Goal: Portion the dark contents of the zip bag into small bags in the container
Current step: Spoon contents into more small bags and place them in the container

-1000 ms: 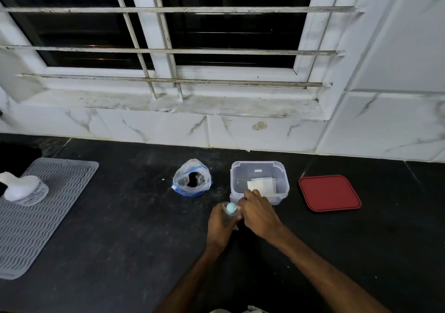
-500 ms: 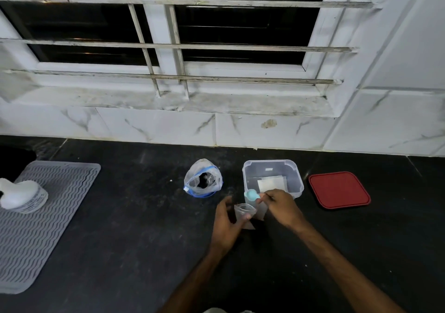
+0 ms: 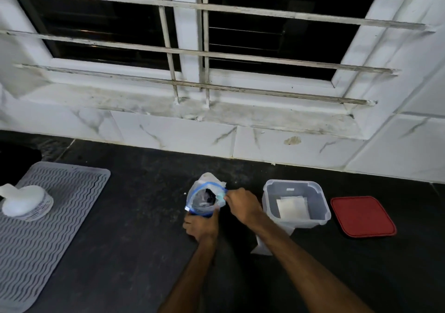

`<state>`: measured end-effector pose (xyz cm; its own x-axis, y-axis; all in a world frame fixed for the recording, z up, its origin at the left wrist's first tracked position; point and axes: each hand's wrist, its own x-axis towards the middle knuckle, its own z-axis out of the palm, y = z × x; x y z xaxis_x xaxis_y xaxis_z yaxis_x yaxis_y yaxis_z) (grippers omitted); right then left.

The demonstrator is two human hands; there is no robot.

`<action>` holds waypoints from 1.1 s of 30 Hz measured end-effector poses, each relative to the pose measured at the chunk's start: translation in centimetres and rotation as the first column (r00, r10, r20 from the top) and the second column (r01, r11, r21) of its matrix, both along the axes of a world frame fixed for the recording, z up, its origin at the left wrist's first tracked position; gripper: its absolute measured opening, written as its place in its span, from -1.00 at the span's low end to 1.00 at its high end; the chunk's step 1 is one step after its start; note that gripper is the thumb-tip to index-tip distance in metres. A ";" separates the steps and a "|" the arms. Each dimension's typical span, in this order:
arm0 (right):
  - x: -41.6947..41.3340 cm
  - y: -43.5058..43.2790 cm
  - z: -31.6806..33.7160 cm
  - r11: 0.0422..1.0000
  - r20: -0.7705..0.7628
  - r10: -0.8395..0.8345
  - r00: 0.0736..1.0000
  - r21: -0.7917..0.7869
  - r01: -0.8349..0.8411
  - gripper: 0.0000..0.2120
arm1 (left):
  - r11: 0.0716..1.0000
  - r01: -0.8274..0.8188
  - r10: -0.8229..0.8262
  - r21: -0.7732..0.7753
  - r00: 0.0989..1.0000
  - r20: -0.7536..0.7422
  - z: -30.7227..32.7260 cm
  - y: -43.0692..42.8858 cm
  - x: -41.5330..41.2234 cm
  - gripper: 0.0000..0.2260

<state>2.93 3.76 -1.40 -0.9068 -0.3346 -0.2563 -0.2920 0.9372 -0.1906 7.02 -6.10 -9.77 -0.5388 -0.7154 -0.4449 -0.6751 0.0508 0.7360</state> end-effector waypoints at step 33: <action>-2.1 -2.0 -2.5 0.993 0.020 -0.074 0.997 0.093 0.072 -0.75 | 0.901 0.045 0.108 0.431 0.940 -0.323 -0.8 -1.4 -2.3 -0.69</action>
